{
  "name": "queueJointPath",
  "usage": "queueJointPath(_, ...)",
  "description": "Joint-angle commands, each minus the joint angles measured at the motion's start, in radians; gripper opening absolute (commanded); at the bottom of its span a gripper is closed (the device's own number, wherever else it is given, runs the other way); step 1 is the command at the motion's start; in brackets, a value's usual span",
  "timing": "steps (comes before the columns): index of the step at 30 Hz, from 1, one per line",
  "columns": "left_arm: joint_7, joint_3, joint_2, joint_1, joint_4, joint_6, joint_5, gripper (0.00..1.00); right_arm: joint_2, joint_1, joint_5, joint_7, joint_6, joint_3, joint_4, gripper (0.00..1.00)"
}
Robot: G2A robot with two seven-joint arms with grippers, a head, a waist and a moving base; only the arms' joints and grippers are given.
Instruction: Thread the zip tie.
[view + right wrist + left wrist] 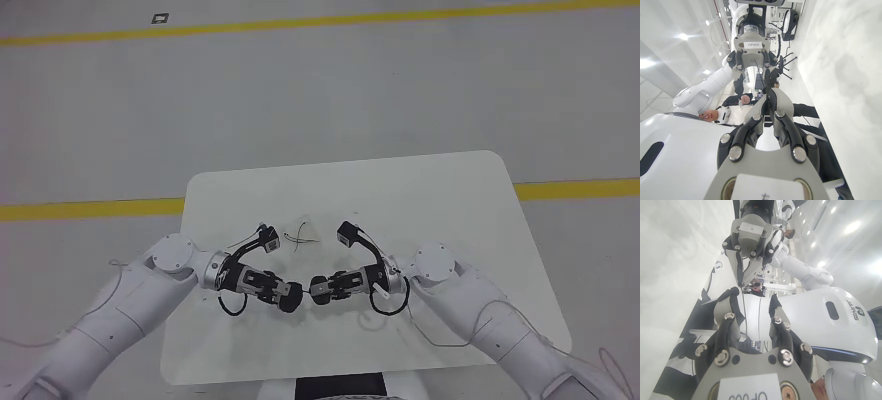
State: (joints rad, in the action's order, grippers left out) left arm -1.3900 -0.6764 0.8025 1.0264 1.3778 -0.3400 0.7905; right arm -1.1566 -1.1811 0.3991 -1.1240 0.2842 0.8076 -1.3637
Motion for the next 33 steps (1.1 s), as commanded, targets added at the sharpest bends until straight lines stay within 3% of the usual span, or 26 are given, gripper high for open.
queueJointPath(1, 0.000, 0.004, 0.001, -0.003, -0.003, 0.000, -0.001, 0.33, 0.000, -0.002, 0.003, 0.000, 0.000, 0.002, 0.000, 0.00)
queueJointPath(9, 0.000, 0.015, 0.005, -0.014, -0.011, 0.000, 0.005, 0.25, 0.000, -0.003, 0.009, -0.015, 0.007, 0.001, -0.009, 0.00)
queueJointPath(33, 0.000, 0.015, 0.021, -0.020, -0.031, 0.000, -0.004, 0.21, -0.005, -0.009, 0.052, -0.017, 0.019, 0.005, 0.001, 0.00)
